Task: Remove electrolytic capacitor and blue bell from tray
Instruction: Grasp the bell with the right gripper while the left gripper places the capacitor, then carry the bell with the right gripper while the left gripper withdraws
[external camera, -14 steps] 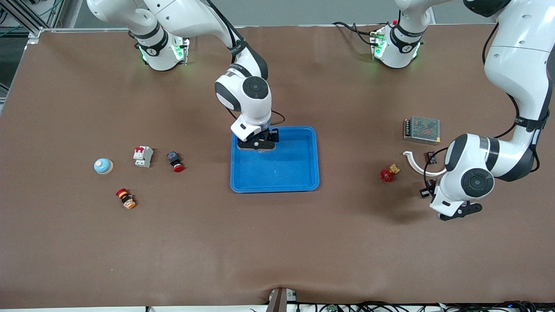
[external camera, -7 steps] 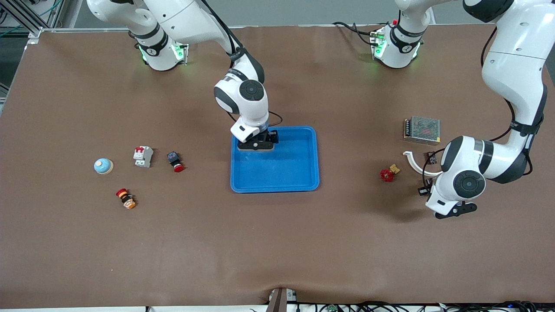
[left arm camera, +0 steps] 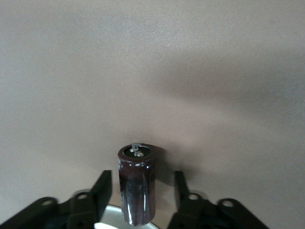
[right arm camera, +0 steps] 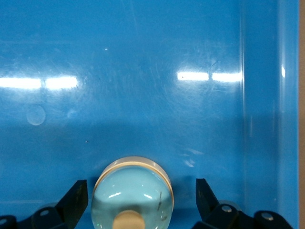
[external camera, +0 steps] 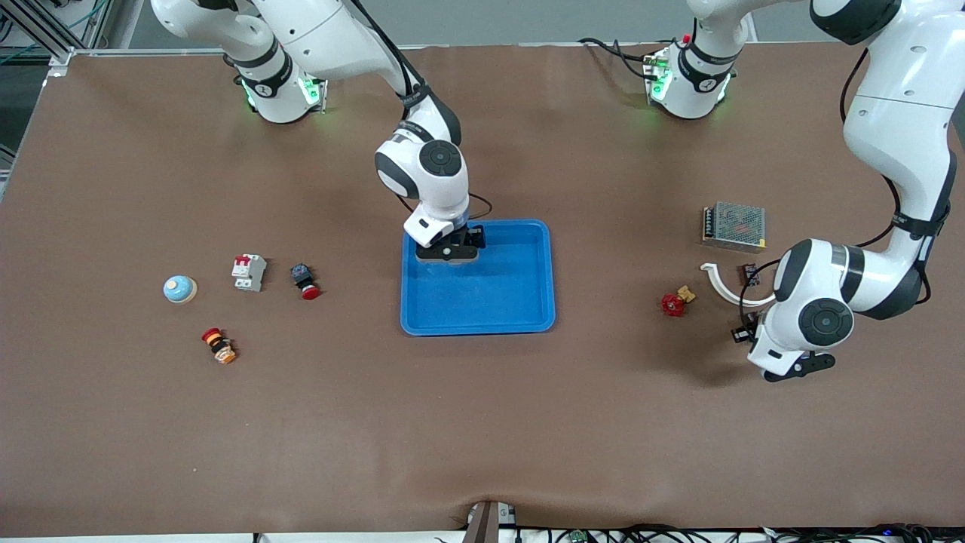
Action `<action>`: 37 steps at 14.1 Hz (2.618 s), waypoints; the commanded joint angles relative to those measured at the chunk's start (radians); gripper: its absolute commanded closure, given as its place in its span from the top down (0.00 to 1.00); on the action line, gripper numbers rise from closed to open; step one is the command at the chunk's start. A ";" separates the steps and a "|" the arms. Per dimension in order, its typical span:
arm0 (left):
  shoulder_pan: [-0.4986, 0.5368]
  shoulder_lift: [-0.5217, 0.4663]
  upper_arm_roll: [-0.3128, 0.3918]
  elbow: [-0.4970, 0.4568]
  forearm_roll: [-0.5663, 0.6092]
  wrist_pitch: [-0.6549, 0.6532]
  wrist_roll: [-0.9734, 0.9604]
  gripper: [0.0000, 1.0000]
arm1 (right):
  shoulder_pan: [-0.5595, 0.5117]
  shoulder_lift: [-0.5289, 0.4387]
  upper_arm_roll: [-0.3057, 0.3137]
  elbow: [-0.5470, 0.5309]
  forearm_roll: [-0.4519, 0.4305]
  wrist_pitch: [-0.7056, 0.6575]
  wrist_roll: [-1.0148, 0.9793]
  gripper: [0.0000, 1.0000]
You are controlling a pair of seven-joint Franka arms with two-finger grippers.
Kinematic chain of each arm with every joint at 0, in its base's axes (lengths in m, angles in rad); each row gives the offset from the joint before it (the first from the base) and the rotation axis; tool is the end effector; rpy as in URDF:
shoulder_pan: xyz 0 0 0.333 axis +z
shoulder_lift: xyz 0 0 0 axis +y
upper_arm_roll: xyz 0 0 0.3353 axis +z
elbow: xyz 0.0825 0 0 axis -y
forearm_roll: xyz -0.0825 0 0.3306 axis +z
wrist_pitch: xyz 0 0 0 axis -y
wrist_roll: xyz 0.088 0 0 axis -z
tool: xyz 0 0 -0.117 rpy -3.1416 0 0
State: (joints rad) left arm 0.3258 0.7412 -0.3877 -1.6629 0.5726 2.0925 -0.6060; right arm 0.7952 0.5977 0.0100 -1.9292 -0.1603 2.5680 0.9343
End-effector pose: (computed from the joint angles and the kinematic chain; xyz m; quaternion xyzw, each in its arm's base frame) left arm 0.6294 0.0241 0.2228 -0.9811 -0.1265 0.0750 0.1255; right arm 0.4202 0.4389 0.2279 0.9989 0.0010 0.0454 0.0113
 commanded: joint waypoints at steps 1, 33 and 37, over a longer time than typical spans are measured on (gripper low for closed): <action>0.006 -0.019 -0.008 -0.005 0.007 0.008 -0.001 1.00 | 0.013 0.002 -0.013 -0.001 -0.030 0.012 0.034 0.87; -0.213 -0.664 0.194 0.124 -0.500 -0.486 0.465 1.00 | -0.666 -0.104 -0.008 -0.034 -0.010 -0.005 -1.282 0.51; -0.323 -0.765 0.286 0.035 -0.505 -0.502 0.479 1.00 | -0.679 -0.050 -0.008 -0.042 -0.010 0.057 -1.302 0.51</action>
State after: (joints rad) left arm 0.0448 0.0472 -0.1516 -1.5494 0.0864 1.5875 -0.1548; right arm 0.1378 0.5408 -0.0197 -1.9675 -0.1605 2.6101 -0.3516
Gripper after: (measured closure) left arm 0.000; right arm 0.326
